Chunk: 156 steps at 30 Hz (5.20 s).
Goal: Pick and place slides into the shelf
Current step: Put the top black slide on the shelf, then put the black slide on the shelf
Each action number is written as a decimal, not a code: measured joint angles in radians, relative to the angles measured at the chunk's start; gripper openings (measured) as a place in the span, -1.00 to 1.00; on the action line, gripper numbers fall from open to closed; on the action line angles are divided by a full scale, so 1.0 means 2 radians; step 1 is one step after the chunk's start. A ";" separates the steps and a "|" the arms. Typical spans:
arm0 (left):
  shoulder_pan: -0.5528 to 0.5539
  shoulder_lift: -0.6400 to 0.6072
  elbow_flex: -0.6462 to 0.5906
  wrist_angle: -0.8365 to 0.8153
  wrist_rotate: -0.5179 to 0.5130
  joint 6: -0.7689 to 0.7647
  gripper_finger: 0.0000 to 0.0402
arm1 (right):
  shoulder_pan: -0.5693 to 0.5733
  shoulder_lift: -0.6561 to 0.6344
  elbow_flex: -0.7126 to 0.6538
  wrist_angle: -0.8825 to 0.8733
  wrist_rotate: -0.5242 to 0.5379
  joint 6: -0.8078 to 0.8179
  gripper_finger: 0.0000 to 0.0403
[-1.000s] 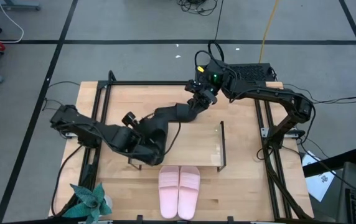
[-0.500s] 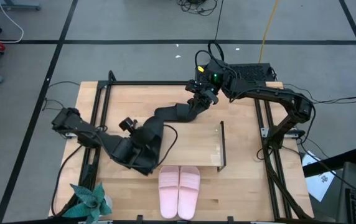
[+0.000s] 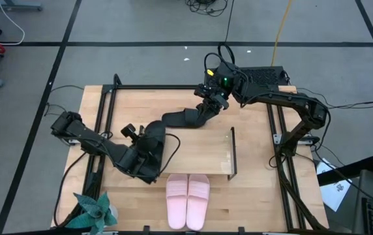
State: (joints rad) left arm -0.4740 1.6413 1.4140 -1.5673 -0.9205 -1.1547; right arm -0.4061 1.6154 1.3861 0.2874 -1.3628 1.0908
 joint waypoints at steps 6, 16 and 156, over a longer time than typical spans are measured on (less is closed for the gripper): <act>0.001 -0.001 -0.017 -0.001 -0.005 0.003 -1.00 | 0.000 0.000 0.000 0.000 0.003 0.007 -0.74; 0.000 -0.001 -0.048 -0.001 -0.017 0.002 -1.00 | 0.000 0.000 0.000 0.000 0.014 0.008 -0.74; -0.015 -0.004 0.048 0.020 0.142 0.093 0.37 | 0.001 0.000 0.000 0.000 0.053 -0.002 -0.74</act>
State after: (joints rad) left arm -0.5042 1.6341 1.5102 -1.5281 -0.6373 -0.9684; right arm -0.4041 1.6157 1.3857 0.2878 -1.2564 1.0878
